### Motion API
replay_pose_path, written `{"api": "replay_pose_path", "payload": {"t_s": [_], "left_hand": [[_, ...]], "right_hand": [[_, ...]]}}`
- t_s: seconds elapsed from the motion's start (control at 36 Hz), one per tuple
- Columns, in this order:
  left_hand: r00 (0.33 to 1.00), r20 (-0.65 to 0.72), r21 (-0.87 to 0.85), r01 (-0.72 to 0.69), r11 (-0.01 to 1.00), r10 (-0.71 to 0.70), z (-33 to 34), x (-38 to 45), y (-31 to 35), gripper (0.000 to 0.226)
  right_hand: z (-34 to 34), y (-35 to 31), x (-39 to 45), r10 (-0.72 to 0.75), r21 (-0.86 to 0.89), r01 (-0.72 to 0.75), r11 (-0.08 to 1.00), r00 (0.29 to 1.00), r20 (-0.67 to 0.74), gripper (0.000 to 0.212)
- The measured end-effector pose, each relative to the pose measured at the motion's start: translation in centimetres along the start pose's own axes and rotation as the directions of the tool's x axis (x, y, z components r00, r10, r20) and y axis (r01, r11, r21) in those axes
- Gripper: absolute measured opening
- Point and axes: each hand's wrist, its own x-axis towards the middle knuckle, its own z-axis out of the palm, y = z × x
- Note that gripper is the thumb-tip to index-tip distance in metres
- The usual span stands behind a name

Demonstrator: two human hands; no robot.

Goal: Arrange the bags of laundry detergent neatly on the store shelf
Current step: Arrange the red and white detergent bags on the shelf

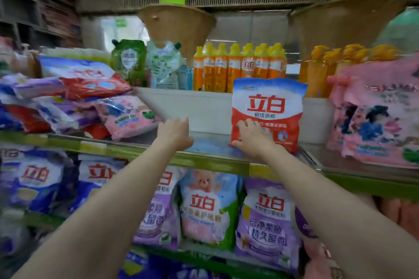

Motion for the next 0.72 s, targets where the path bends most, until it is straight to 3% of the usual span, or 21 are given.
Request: {"api": "replay_pose_path", "payload": {"t_s": [0.25, 0.36, 0.44, 0.72], "left_hand": [[0.985, -0.003, 0.045, 0.173, 0.984, -0.173, -2.0, -6.3, -5.0, 0.059], [0.958, 0.031, 0.093, 0.280, 0.955, -0.284, -3.4, -8.1, -7.5, 0.045], [0.938, 0.026, 0.104, 0.343, 0.934, -0.347, -4.6, -9.1, -9.5, 0.049], [0.917, -0.079, 0.088, 0.397, 0.913, -0.391, -6.6, -8.9, -14.7, 0.044]], "right_hand": [[0.2, -7.1, -1.9, -0.233, 0.081, 0.230, 0.970, 0.972, 0.021, 0.051], [0.7, -10.0, -2.0, -0.265, 0.121, 0.264, 0.957, 0.964, -0.007, 0.052], [0.6, -12.3, -1.9, -0.315, 0.141, 0.314, 0.939, 0.949, -0.011, 0.055], [-0.1, -18.6, 1.5, -0.381, 0.176, 0.382, 0.907, 0.924, -0.039, 0.065]]}}
